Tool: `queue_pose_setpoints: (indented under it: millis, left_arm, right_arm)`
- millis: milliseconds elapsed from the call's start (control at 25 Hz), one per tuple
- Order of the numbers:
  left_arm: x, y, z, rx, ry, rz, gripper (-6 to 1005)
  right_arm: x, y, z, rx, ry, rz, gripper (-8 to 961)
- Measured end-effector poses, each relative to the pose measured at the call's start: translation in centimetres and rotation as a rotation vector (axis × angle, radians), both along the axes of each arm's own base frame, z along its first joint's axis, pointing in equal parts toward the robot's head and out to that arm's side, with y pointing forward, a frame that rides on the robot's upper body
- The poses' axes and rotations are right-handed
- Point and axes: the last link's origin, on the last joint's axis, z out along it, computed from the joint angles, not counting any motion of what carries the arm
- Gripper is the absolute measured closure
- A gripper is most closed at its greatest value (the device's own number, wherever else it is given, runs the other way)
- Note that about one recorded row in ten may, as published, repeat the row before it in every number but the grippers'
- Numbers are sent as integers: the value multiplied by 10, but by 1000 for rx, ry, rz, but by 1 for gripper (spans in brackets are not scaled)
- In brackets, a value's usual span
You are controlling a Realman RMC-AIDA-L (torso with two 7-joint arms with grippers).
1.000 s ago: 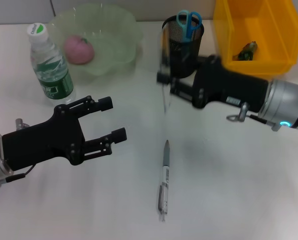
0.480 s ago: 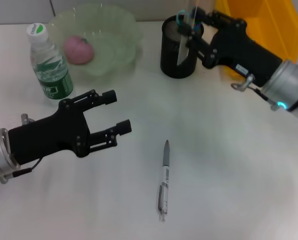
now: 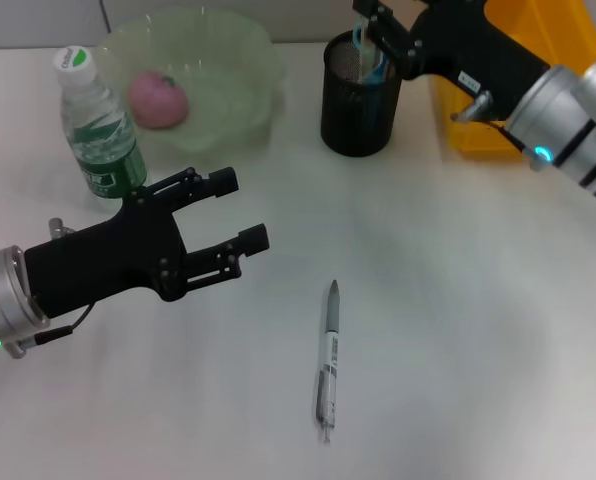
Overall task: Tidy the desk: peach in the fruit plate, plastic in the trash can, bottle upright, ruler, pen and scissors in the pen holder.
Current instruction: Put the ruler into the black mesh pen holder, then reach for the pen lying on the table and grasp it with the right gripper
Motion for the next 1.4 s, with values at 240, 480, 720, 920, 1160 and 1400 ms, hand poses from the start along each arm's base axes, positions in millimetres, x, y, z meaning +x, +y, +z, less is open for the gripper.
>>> queue_pose_setpoints:
  millis: [240,480,720,920,1160,1400]
  left_arm:
    - [1,3,0,-4,-8,13,224]
    - [4,5,-1,-17,-18,16,224]
    - [5,5,-1,-16,-29,15,224]
    - [5,4,0,-12,-32,14,224]
    - [5,3,0,-12,-34,13,224]
    - [4,3,0,-9,-34,15,224]
  right_arm:
    - [-2,15,-1,10,-24,-59,489]
    - [-6,25,-4,4,-58,-96,480]
    - [-10,38,-8,-11,-85,-153,471]
    - [-11,44,-12,-35,-100,-194,464]
    - [-12,46,-17,-54,-123,-211,456]
    - [-13,46,-18,-75,-112,-215,447]
